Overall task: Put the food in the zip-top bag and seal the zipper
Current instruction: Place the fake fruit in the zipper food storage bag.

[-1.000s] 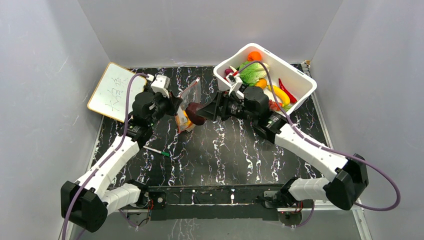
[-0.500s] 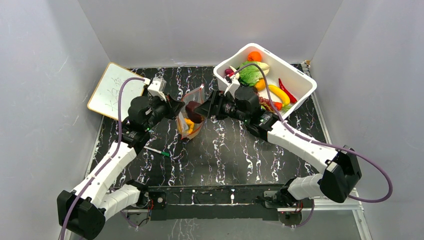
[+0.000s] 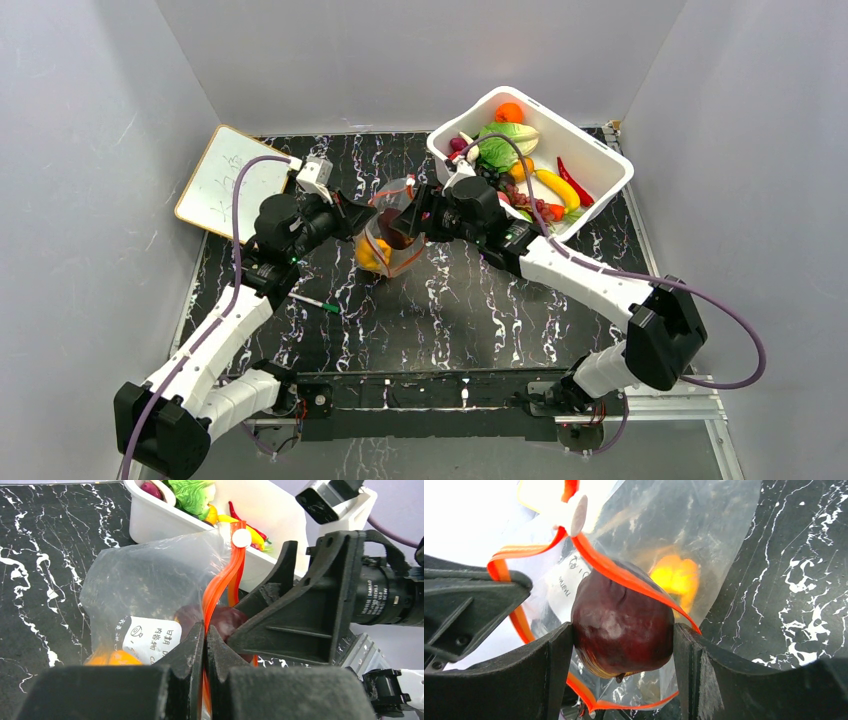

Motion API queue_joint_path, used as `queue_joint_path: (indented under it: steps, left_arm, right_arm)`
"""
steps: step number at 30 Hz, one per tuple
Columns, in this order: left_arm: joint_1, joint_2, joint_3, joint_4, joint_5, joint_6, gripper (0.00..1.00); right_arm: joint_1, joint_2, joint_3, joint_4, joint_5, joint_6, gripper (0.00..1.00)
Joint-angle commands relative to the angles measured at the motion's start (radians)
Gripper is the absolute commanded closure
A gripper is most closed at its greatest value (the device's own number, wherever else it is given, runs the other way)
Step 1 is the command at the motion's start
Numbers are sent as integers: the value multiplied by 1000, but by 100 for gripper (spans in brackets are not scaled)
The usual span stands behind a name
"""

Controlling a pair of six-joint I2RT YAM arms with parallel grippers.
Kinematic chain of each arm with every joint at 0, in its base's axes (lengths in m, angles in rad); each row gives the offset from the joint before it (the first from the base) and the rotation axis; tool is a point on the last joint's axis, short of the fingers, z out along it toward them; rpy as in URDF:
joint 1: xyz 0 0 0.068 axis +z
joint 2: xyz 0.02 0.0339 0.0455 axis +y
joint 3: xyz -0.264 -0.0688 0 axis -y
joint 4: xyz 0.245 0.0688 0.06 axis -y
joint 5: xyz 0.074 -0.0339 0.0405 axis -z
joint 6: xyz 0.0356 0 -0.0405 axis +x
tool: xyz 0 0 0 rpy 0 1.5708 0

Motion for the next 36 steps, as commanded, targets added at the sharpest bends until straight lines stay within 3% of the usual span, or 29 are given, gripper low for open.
queue_joint_path:
  steps: [1,6,20,23,31,36]
  left_arm:
    - [-3,-37,-2,57,43,-28,100]
    - [-2,-37,-12,58,43,-29,100]
    - [-2,-30,-8,24,16,42,100]
    - [-2,-29,-8,21,12,52,100]
    - [-2,-13,3,16,13,72,100]
    - [-2,-12,5,-7,1,117,100]
  right_arm:
    - [9,6,73,10,74,10,61]
    - [13,20,84,7,92,12,58]
    - [14,-27,108,-23,34,-62,31]
    - [14,-48,99,-26,21,-79,16]
    - [13,-64,119,-71,21,-133,20]
    - [14,-84,136,-74,-68,-225,22]
